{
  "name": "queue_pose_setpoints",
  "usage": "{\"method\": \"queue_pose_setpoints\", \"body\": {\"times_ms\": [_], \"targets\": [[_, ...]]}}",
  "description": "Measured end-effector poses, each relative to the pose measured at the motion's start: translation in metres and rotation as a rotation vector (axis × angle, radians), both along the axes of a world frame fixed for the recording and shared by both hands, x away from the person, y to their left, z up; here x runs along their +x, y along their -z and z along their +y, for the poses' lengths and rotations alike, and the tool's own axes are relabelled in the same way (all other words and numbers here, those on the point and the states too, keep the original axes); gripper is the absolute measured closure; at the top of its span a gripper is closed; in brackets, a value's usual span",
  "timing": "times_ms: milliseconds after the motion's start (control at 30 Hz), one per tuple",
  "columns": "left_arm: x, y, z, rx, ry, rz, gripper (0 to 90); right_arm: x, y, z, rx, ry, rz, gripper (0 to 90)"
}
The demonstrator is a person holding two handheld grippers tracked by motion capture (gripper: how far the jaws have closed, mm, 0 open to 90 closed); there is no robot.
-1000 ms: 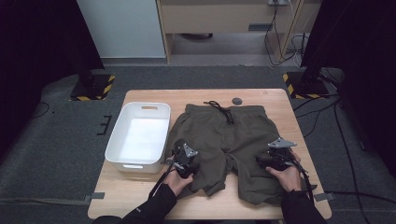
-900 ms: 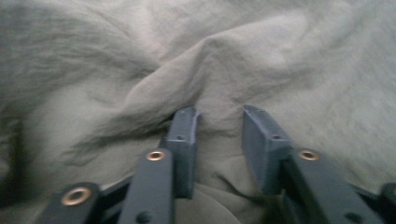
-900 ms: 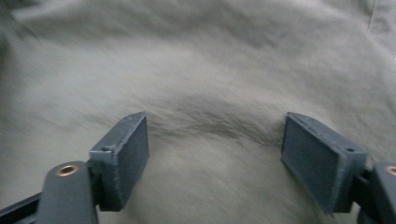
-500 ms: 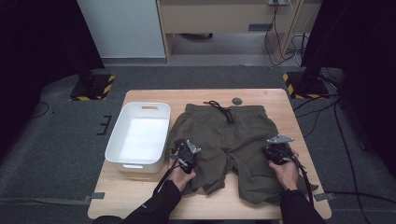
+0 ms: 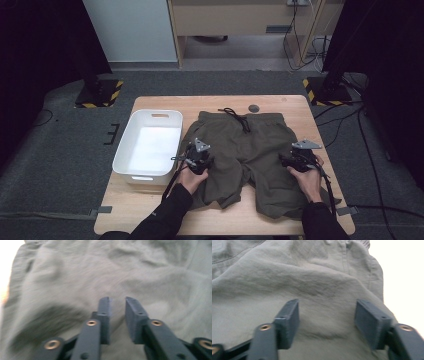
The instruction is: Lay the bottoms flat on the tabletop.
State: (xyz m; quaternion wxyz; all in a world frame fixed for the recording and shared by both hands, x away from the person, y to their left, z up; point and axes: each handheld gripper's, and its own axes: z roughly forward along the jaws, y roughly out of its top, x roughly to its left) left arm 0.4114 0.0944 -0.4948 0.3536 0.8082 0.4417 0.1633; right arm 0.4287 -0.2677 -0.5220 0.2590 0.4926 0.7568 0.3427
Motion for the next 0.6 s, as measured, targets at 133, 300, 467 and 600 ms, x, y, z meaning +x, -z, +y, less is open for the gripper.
{"method": "queue_pose_setpoints", "body": {"times_ms": [133,300,467,600], "targets": [[0.007,0.016,-0.009,0.052,-0.005,0.053,55.0,0.007,0.005,0.006,-0.046,-0.01,0.044,24.4],[0.01,0.025,-0.013,0.088,-0.029,0.061,57.0,0.011,0.012,0.008,-0.024,0.011,0.072,26.0],[0.013,0.024,-0.017,0.107,-0.072,0.058,79.5,0.01,0.013,0.007,0.039,0.014,0.058,60.1],[0.018,0.022,-0.021,0.123,-0.089,0.072,87.7,0.01,0.011,0.01,0.047,-0.006,0.074,84.0]]}}
